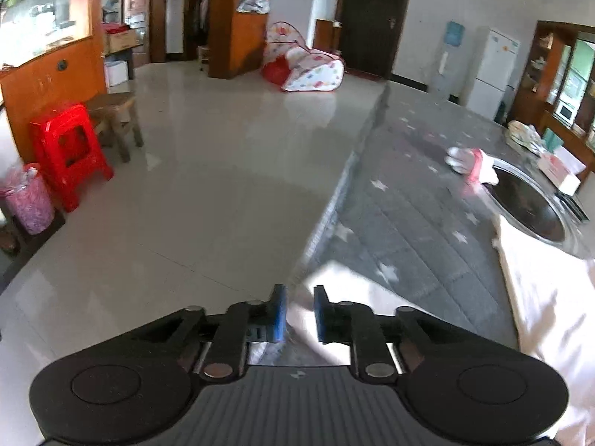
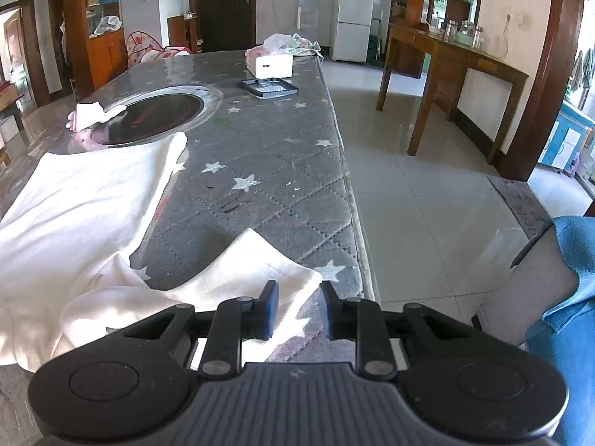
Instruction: Fold clothes
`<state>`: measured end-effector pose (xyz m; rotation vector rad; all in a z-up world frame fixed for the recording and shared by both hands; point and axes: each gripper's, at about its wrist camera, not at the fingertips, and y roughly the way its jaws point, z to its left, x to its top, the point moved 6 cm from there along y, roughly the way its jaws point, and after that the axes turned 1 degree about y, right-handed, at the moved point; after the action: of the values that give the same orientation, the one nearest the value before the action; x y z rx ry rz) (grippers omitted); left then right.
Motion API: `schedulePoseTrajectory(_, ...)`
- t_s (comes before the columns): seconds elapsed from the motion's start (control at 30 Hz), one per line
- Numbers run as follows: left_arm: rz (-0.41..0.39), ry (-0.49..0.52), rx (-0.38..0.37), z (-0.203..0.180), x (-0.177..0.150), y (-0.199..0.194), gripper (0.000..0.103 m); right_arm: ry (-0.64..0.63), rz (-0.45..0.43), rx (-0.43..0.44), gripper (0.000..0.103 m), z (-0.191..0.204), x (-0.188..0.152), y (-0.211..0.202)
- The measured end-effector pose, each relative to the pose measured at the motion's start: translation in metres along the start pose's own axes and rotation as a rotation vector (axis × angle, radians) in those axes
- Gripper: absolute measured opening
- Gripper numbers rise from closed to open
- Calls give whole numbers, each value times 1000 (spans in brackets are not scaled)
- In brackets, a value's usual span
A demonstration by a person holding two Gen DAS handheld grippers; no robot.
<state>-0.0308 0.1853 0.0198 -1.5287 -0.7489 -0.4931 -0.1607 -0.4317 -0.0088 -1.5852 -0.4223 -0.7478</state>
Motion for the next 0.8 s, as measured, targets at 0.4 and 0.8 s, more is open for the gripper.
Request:
schedulePoseTrajectory(0.4, 74, 118, -21, -25, 1, 44, 36, -1, 36, -5, 26, 4, 1, 15)
schedulePoseTrajectory(0.8, -21, 122, -4, -30, 17, 44, 7, 7, 56, -10, 26, 3, 1, 27)
